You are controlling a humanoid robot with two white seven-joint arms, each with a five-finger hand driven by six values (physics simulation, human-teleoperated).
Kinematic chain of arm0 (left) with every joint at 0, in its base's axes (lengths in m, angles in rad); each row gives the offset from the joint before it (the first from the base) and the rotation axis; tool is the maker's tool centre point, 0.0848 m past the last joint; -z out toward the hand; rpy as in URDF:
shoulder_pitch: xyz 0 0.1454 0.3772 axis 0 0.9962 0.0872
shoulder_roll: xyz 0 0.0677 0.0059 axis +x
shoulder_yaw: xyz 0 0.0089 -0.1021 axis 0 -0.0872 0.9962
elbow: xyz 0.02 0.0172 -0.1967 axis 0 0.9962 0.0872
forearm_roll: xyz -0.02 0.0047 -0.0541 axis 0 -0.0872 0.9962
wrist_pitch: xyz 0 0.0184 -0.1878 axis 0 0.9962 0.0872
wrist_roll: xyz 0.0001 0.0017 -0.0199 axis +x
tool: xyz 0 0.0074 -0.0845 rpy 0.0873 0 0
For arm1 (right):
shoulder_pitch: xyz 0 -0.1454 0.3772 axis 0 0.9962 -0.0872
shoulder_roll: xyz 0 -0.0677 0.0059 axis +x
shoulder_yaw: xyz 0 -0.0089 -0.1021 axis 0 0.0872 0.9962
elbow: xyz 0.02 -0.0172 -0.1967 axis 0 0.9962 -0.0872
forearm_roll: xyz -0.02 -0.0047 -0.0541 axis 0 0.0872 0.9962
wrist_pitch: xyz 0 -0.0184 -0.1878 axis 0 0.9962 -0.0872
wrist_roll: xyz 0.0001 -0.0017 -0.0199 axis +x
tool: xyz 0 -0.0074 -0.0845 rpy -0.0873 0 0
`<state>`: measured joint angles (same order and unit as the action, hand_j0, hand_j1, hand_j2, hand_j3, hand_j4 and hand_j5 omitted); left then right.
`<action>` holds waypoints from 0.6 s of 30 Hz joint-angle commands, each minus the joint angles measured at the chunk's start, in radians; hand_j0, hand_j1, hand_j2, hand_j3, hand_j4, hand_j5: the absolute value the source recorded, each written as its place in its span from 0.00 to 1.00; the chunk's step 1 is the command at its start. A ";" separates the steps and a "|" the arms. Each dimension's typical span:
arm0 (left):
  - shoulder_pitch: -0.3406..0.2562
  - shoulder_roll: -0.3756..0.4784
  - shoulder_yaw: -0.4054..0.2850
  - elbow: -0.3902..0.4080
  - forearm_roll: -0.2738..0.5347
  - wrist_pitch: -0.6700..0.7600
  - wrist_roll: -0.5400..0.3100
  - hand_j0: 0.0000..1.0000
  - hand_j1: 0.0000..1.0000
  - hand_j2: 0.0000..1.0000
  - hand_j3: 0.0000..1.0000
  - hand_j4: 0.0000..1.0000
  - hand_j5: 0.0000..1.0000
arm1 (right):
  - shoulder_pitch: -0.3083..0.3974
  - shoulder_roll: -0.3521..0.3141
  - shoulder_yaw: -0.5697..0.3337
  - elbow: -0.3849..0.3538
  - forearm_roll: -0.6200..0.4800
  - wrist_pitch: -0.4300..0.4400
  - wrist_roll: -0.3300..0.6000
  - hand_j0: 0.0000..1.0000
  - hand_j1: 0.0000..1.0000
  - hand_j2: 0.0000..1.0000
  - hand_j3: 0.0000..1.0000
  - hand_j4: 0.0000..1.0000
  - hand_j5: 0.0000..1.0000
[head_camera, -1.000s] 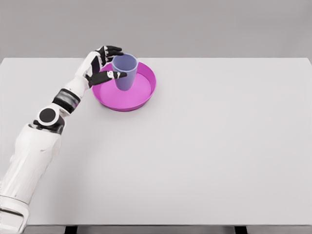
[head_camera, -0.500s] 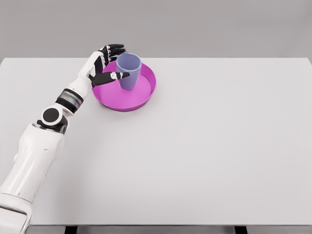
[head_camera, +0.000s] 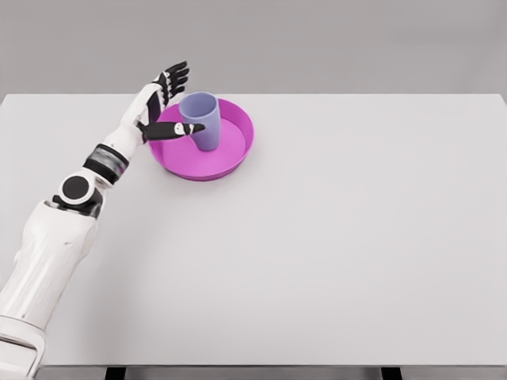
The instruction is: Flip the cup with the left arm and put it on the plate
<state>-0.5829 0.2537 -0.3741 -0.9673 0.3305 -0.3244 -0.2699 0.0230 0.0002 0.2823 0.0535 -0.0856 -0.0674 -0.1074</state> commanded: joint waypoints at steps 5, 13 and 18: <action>0.014 0.064 0.001 -0.067 0.015 -0.038 -0.011 1.00 1.00 1.00 1.00 1.00 1.00 | 0.000 0.000 0.000 0.000 0.000 0.000 0.000 1.00 1.00 1.00 1.00 1.00 1.00; 0.112 0.512 -0.164 -0.350 0.291 -0.127 -0.077 1.00 1.00 1.00 1.00 1.00 1.00 | 0.000 0.000 0.000 0.000 0.000 0.000 0.000 1.00 1.00 1.00 1.00 1.00 1.00; 0.118 0.576 -0.170 -0.344 0.292 -0.145 -0.267 1.00 1.00 1.00 1.00 1.00 1.00 | 0.000 0.000 0.000 0.000 0.000 0.000 0.000 1.00 1.00 1.00 1.00 1.00 1.00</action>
<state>-0.4617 0.7808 -0.5372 -1.3051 0.6062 -0.4599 -0.4698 0.0230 0.0002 0.2823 0.0535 -0.0856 -0.0674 -0.1072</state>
